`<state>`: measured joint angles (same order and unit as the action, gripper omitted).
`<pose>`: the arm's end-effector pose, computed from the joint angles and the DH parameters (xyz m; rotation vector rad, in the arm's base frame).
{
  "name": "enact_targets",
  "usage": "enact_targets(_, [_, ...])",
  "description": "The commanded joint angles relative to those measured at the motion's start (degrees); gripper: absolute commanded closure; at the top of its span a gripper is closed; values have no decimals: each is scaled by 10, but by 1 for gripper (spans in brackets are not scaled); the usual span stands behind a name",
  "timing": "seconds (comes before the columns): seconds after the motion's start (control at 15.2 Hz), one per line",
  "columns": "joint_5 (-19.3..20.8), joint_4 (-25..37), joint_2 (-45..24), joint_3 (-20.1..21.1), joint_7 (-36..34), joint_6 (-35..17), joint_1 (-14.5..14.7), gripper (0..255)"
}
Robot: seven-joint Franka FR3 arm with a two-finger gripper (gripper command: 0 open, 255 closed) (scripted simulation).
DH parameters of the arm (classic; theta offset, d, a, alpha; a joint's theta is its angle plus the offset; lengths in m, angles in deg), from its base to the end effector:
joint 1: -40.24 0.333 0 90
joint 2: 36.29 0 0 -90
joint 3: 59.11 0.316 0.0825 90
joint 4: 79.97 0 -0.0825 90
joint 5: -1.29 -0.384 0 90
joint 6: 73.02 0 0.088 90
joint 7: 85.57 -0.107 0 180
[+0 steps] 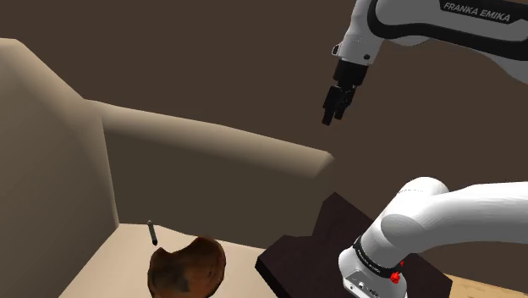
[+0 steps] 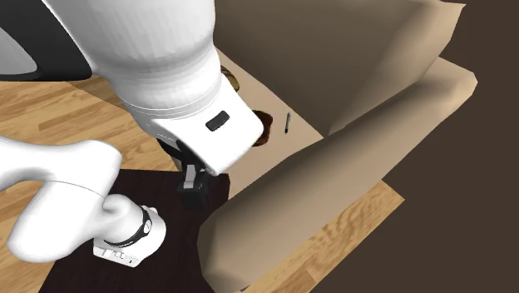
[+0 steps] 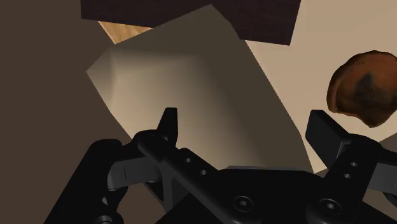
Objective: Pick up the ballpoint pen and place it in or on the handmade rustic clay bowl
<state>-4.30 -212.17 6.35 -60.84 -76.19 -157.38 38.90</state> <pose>0.3079 -0.0081 0.5929 -3.0068 -0.1870 0.1178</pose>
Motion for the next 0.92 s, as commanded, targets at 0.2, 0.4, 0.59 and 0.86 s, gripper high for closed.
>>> enact_targets(0.2, [-14, -14, -28, 24, -4, -47, 17, 0])
enact_targets(0.4, [-25, -21, -61, 48, -7, -94, 34, 0])
enact_targets(0.59, [-35, -24, -99, 73, -11, -140, 49, 0])
enact_targets(0.86, [-42, -18, -156, 105, -17, -199, 69, 0])
